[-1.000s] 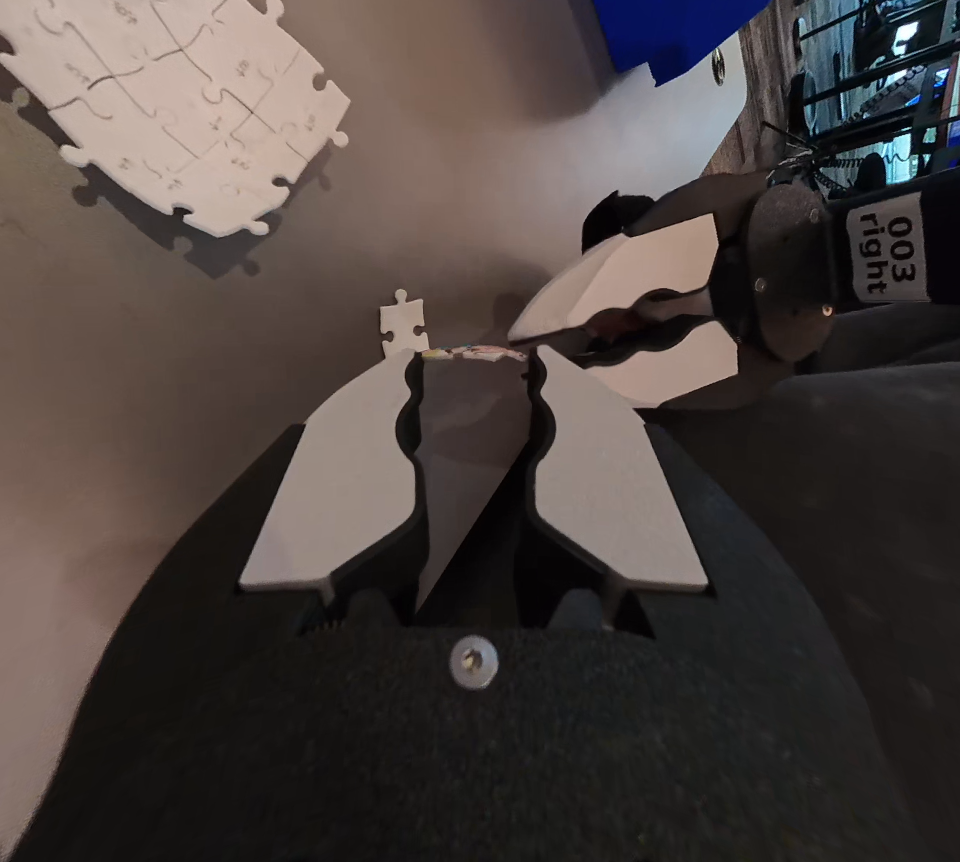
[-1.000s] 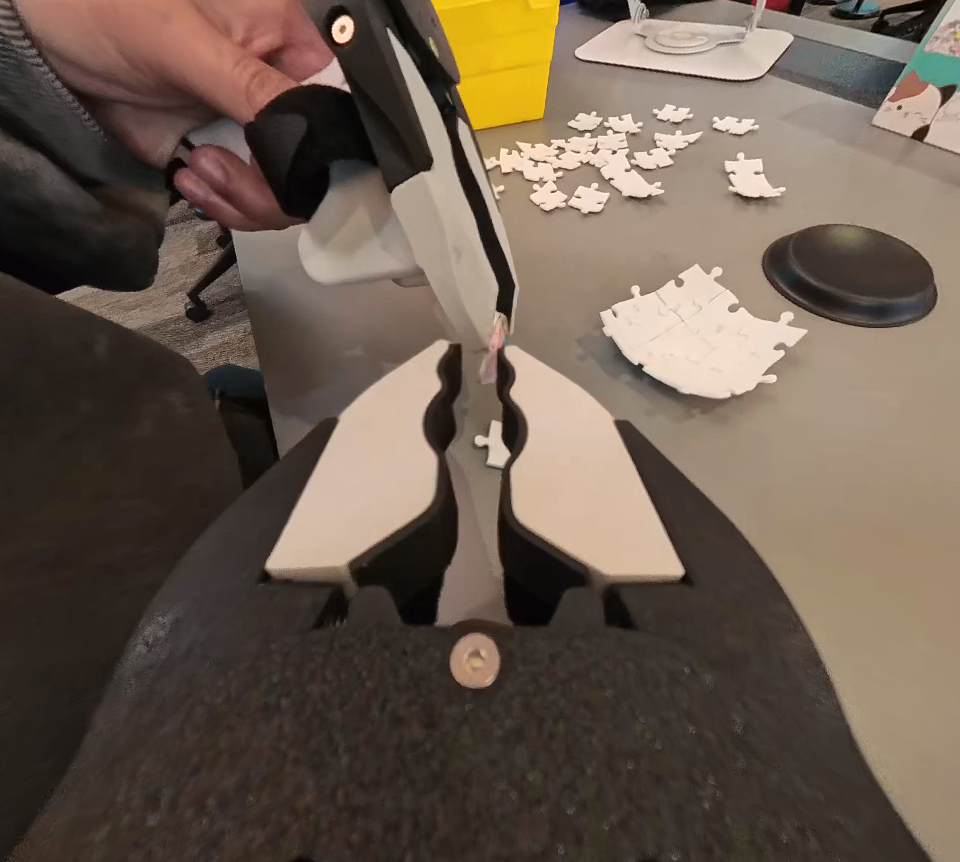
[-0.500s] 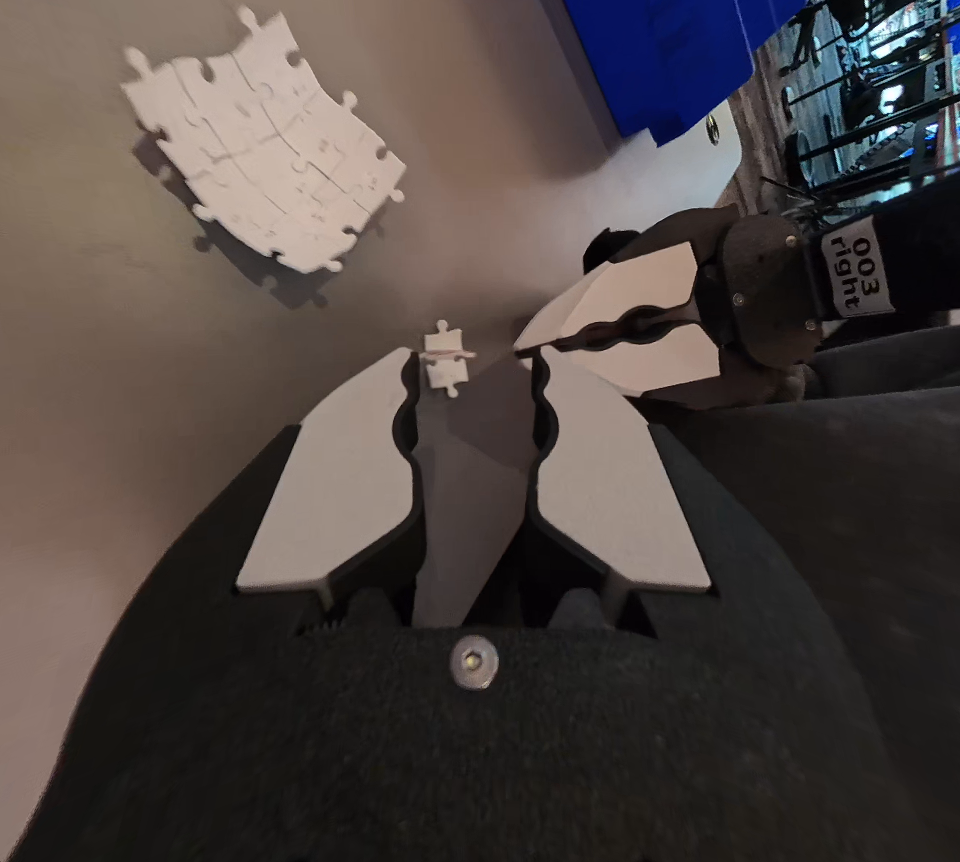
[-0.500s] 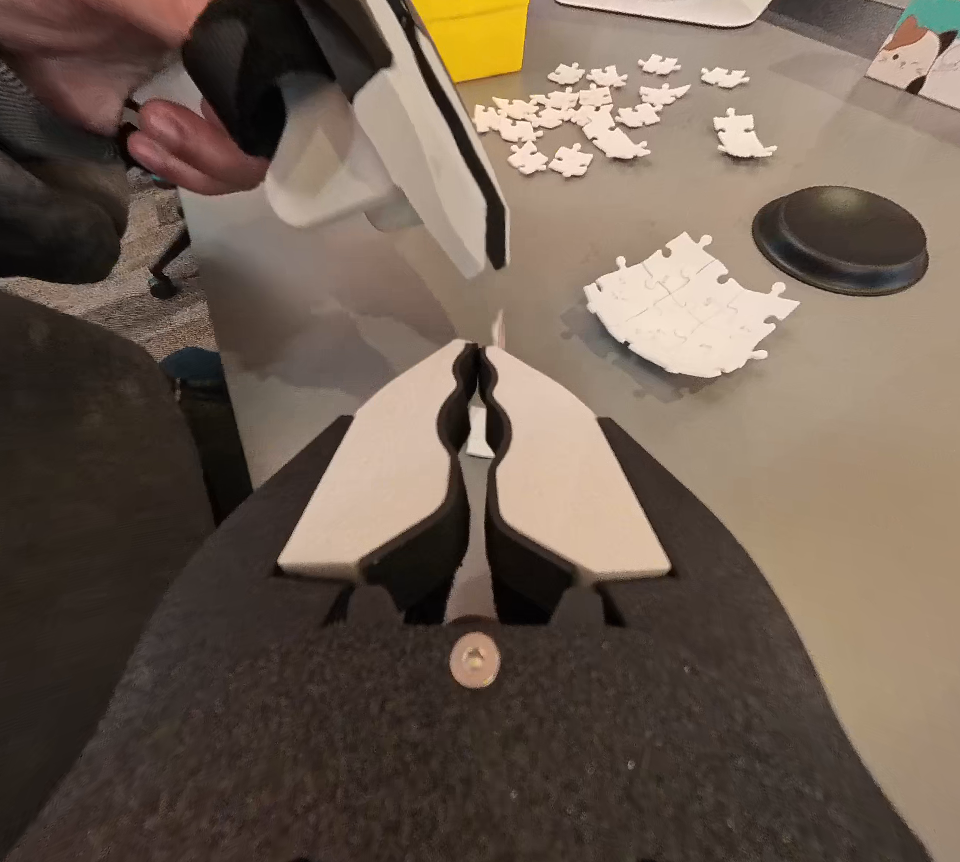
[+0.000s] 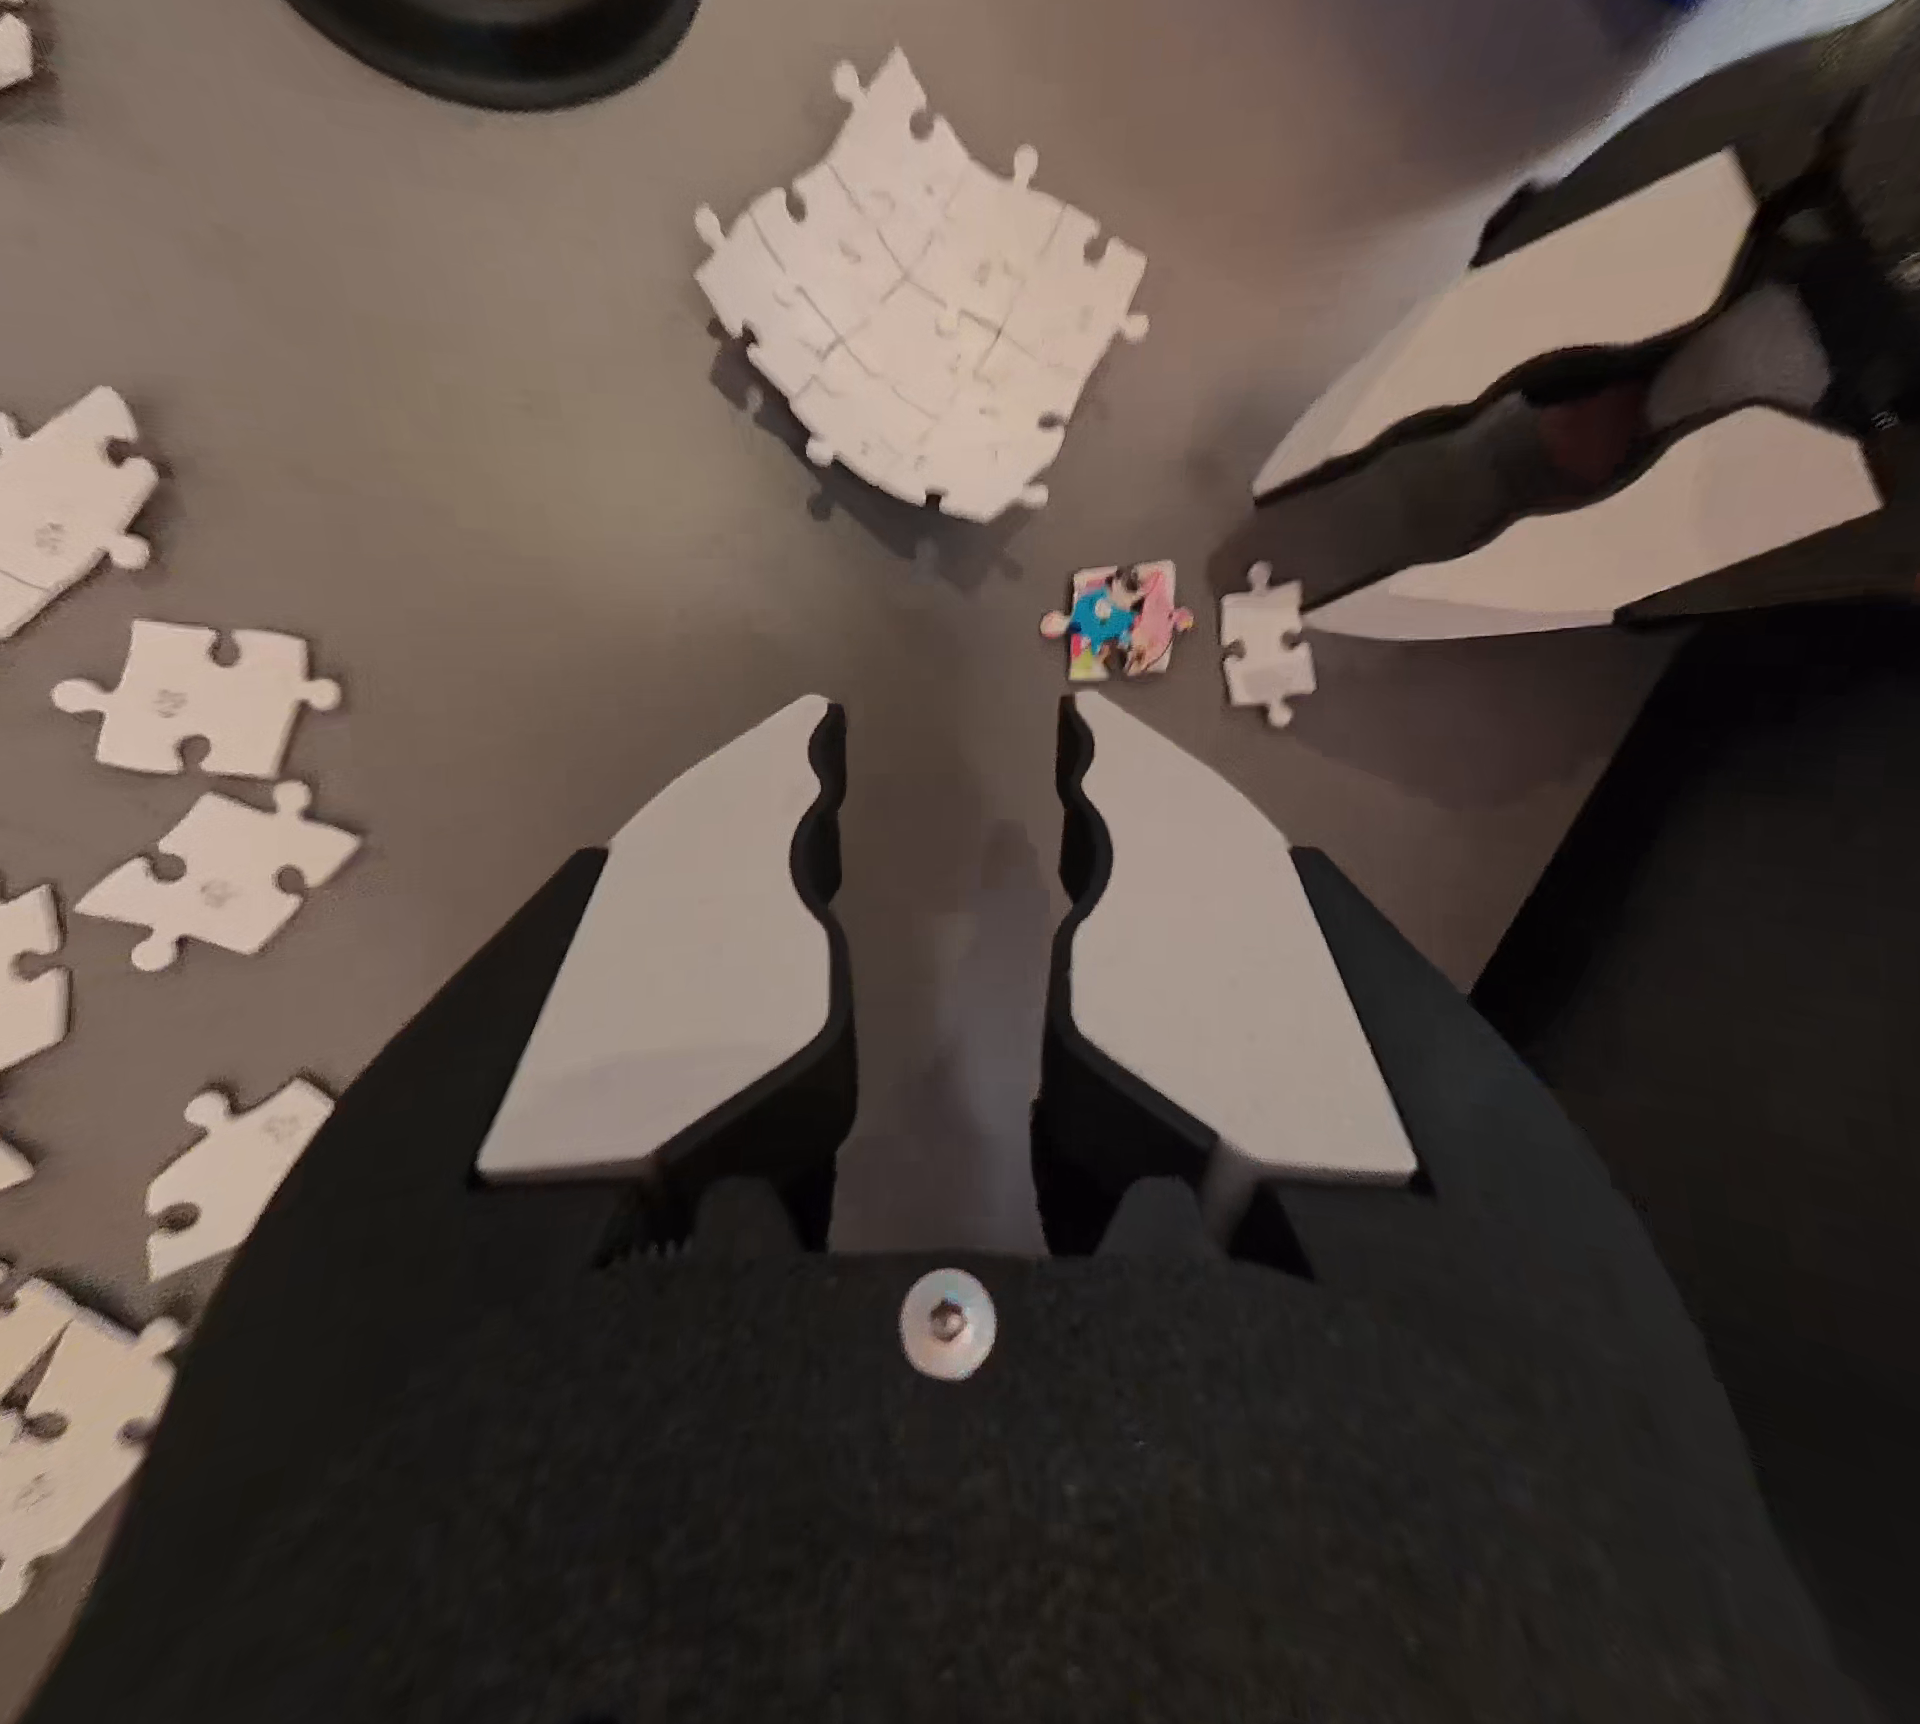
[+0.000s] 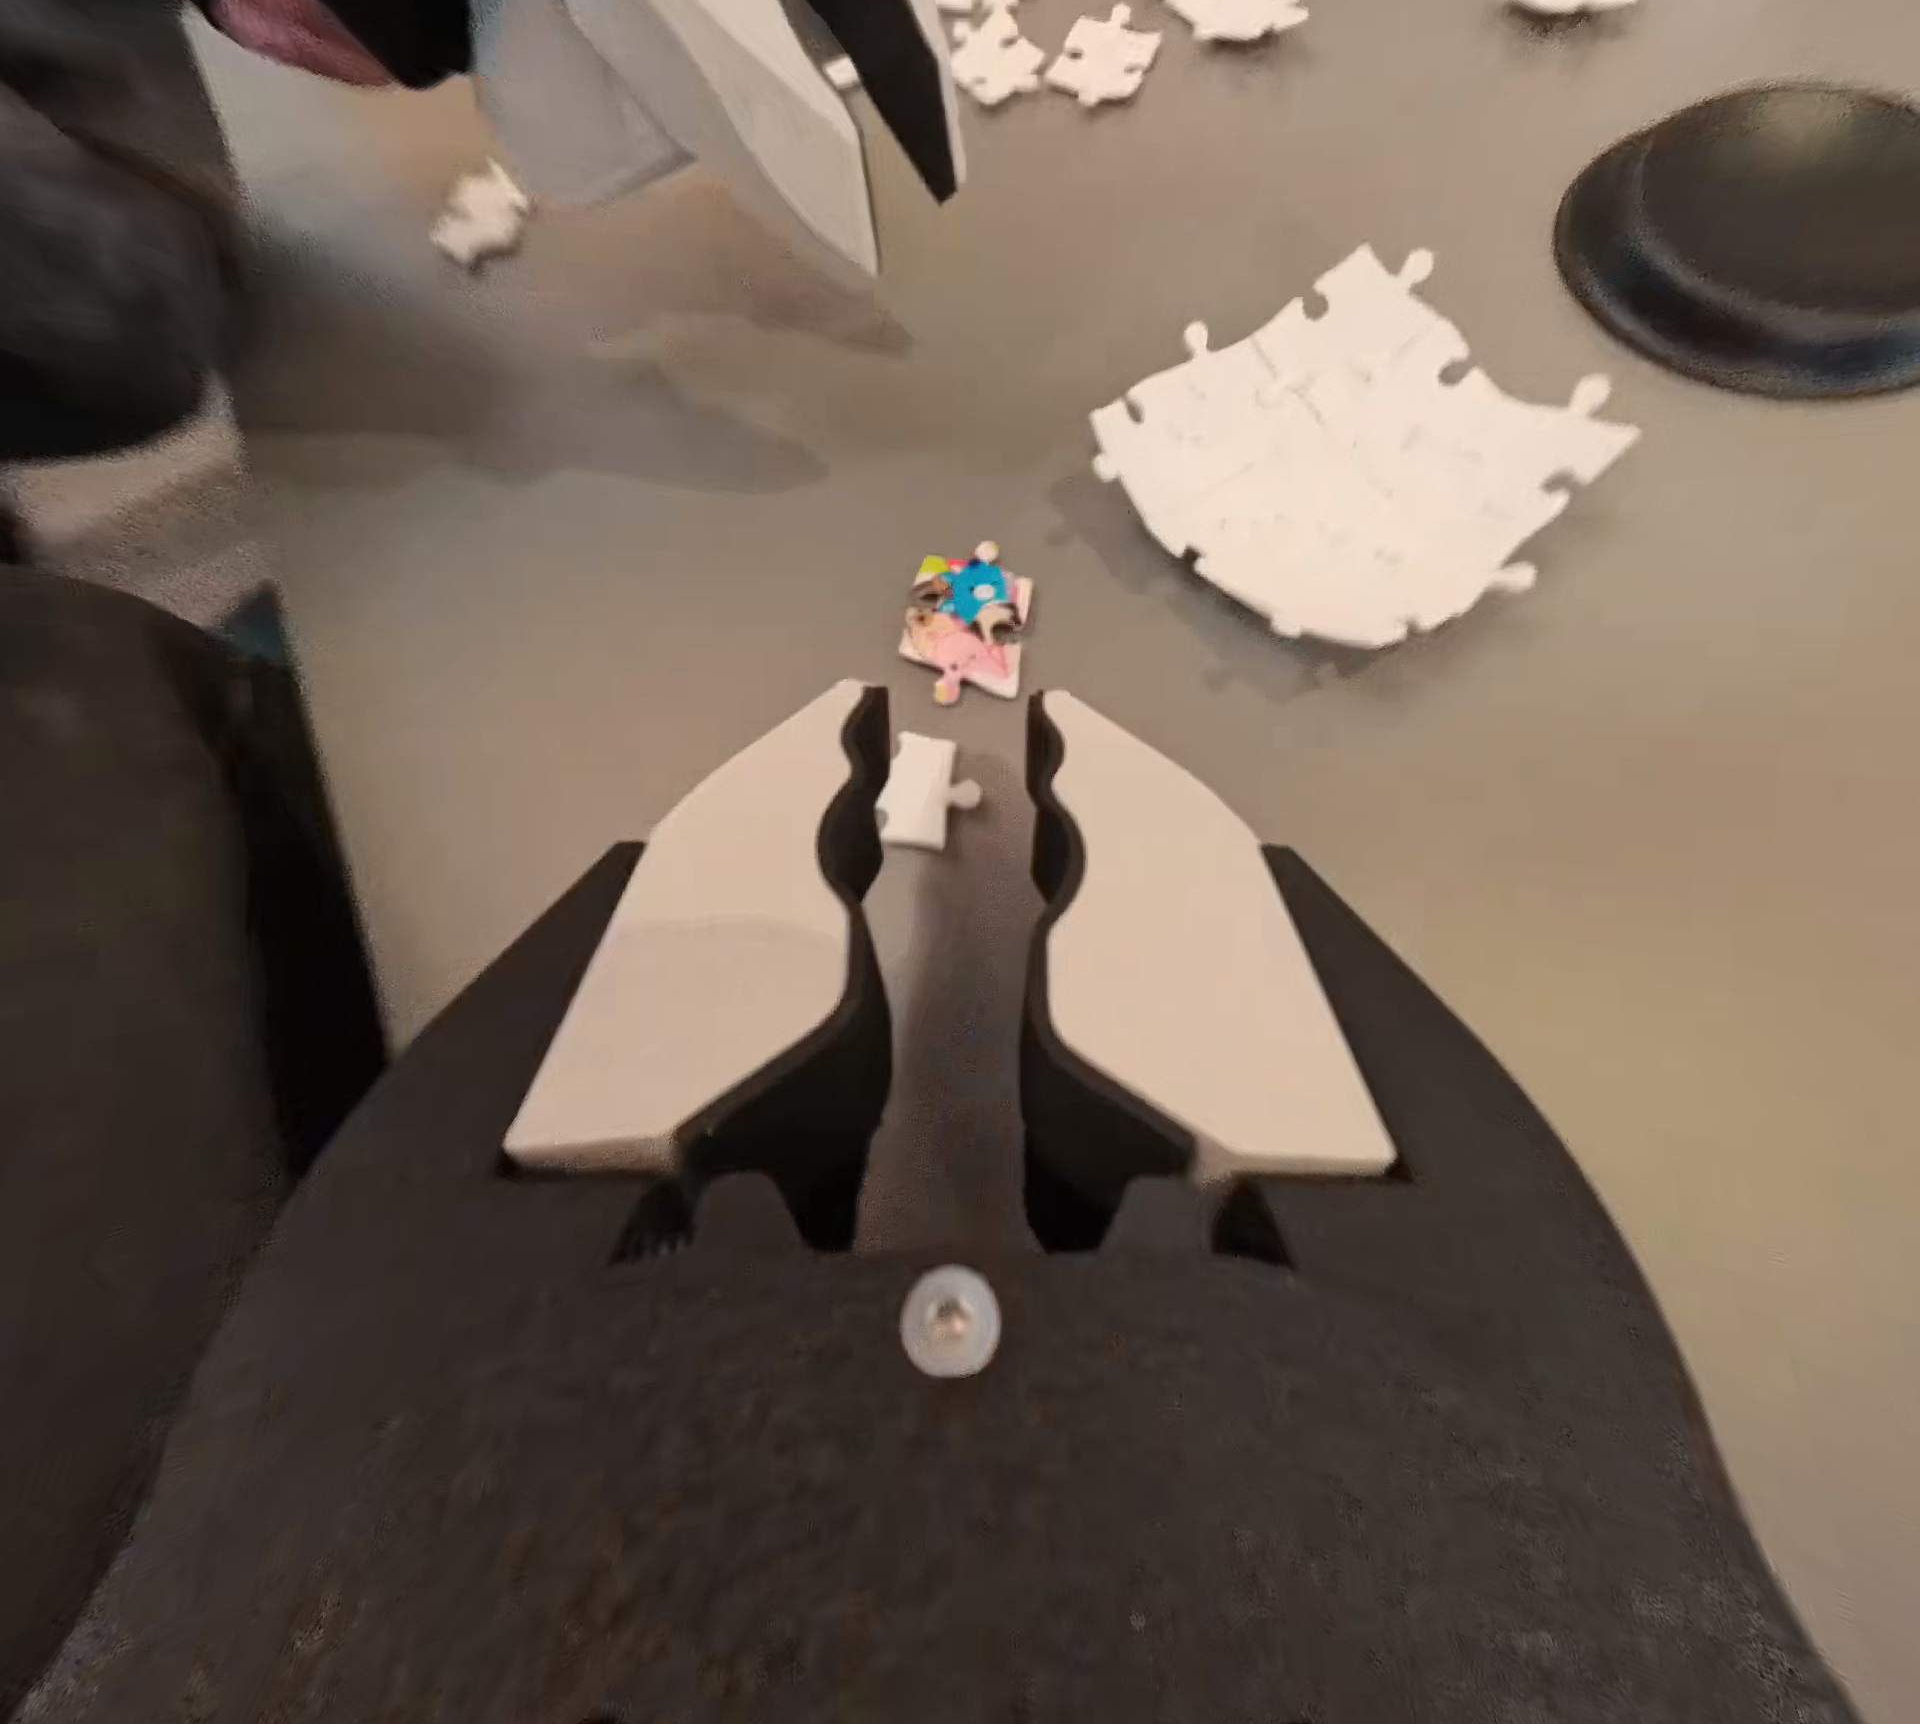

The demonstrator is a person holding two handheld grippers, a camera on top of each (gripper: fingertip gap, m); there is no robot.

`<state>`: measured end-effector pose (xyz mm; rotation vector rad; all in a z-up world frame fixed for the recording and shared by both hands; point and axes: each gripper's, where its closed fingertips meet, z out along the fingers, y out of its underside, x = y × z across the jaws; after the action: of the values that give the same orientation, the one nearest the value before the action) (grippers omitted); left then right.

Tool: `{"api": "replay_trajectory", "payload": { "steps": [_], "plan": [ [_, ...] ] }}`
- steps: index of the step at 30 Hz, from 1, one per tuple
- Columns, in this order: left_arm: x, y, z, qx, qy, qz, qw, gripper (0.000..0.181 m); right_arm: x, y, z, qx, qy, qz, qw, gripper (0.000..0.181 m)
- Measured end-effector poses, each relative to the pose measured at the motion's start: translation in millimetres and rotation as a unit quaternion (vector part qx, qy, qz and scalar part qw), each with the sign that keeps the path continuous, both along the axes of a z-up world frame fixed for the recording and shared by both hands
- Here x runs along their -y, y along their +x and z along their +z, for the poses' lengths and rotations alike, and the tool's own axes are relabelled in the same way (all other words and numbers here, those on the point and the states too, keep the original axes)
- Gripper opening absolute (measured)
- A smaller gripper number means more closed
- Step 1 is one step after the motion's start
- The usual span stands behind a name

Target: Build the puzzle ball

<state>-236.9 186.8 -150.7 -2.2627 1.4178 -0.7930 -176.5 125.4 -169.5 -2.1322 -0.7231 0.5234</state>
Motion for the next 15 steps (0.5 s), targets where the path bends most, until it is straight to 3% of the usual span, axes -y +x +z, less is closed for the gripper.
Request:
{"api": "replay_trajectory", "payload": {
  "steps": [3,9,15],
  "plan": [
    [7,-8,-7,-0.016,0.036,0.001,0.999,0.038,-9,-14,-5,0.057,0.018,0.007,0.998,0.027],
    [26,-8,0,0.033,0.021,0.021,0.999,0.036,-22,-20,-20,0.098,-0.012,-0.034,0.995,0.042],
    [35,-12,-9,0.032,0.023,0.010,0.999,0.036,-23,-23,-26,0.125,-0.031,-0.036,0.991,0.027]
  ]
}}
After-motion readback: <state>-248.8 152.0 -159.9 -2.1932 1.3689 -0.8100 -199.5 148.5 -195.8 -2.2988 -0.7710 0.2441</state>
